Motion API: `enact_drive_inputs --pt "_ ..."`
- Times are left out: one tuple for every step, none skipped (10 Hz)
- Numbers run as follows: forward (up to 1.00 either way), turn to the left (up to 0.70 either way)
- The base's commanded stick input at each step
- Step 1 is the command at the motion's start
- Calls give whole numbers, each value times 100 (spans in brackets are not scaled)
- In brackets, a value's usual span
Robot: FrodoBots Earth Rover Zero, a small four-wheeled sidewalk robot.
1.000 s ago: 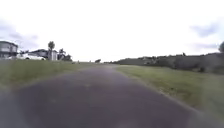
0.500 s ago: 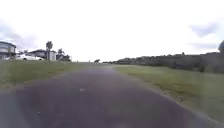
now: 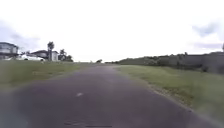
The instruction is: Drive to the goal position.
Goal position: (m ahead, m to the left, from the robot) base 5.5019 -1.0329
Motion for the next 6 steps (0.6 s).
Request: enact_drive_inputs --pt "70 26" --pt "70 20" --pt "70 14" --pt "70 8" --pt "70 2" --pt "70 0"
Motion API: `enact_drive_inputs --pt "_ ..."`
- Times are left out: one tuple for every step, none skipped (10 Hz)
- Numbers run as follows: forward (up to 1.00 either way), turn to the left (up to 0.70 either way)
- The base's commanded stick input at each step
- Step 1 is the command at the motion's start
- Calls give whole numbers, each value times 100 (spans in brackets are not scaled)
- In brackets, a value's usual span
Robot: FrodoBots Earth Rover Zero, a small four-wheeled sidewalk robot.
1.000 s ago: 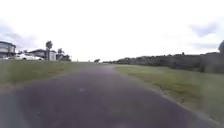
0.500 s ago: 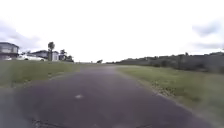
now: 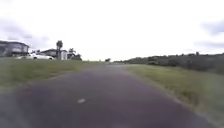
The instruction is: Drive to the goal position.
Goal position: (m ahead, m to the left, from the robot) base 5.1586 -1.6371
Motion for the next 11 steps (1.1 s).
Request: enact_drive_inputs --pt "70 0" --pt "70 3" --pt "70 20" --pt "70 35" --pt "70 35" --pt "70 35" --pt "70 35" --pt "70 34" --pt "70 27" --pt "70 21" --pt "70 14"
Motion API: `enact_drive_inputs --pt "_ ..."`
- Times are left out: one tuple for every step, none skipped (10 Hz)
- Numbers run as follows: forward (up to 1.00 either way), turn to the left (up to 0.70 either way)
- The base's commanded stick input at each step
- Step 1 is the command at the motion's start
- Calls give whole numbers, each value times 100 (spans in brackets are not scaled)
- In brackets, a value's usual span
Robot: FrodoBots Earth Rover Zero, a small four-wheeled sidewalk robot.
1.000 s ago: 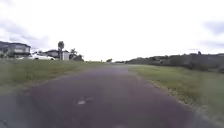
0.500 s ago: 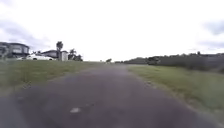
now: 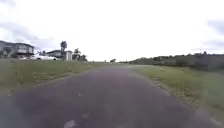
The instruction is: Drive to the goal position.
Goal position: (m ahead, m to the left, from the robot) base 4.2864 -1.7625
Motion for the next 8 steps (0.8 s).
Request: enact_drive_inputs --pt "70 8" --pt "70 6" --pt "70 5" --pt "70 4" --pt "70 3" --pt "70 3" --pt "70 19" --pt "70 35"
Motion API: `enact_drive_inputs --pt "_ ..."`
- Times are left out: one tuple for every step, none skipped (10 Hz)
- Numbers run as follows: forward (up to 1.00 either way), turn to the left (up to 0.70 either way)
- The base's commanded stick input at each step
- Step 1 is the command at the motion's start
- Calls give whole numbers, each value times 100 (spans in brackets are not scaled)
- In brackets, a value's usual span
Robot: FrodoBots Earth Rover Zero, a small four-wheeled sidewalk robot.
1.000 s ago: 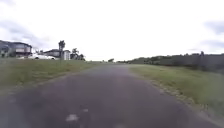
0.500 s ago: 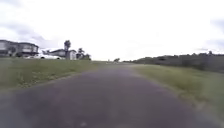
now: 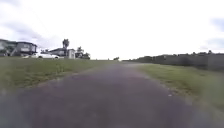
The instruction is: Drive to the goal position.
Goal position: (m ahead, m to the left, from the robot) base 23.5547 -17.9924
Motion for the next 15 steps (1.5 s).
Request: enact_drive_inputs --pt "70 35" --pt "70 35" --pt "70 35" --pt "70 30" --pt "70 23" --pt "70 16" --pt "70 9" --pt "70 2" --pt "70 0" --pt "70 0" --pt "70 0" --pt "70 0" --pt "70 9" --pt "70 29" --pt "70 20"
